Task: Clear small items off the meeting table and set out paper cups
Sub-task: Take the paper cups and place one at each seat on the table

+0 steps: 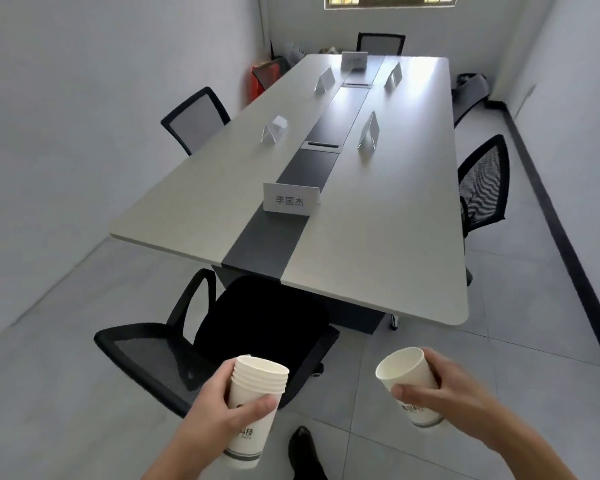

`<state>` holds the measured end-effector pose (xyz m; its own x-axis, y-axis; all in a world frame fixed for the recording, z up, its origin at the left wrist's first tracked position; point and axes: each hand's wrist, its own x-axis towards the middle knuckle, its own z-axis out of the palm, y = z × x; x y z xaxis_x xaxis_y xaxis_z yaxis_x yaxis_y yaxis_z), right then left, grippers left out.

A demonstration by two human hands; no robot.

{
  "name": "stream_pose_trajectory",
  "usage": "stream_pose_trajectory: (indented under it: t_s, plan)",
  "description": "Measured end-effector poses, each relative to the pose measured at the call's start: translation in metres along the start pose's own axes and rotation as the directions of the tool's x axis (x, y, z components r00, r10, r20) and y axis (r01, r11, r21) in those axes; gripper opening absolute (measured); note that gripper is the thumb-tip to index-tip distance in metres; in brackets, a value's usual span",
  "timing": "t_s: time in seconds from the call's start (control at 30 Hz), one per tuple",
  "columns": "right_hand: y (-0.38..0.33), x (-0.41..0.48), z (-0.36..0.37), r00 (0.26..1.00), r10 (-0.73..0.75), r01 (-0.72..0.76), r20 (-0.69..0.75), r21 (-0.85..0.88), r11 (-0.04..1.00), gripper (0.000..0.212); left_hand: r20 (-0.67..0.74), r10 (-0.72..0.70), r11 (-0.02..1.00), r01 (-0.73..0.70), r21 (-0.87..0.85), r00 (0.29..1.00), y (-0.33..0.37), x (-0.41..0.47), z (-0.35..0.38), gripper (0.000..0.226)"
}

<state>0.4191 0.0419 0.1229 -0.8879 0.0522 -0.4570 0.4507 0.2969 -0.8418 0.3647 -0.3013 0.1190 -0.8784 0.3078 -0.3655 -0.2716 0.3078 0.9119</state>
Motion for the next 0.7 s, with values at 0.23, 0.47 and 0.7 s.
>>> stream_pose_trajectory:
  t_s: [0.23,0.47,0.7]
  plan:
    - [-0.039,0.082,-0.041,0.989,0.032,-0.025,-0.142,0.054,0.998,0.064,0.105,0.028,1.000,-0.027,-0.008,0.994,0.063,0.128,-0.015,0.069]
    - [-0.055,0.160,-0.077,0.971,0.062,-0.029,-0.233,0.144,0.989,0.061,0.181,0.015,0.999,-0.020,0.027,0.983,0.108,0.223,-0.009,0.065]
    - [-0.049,0.268,-0.124,0.980,0.131,-0.105,-0.152,0.168,0.980,0.048,0.053,-0.104,0.995,0.104,0.003,0.993,0.112,0.274,0.002,0.070]
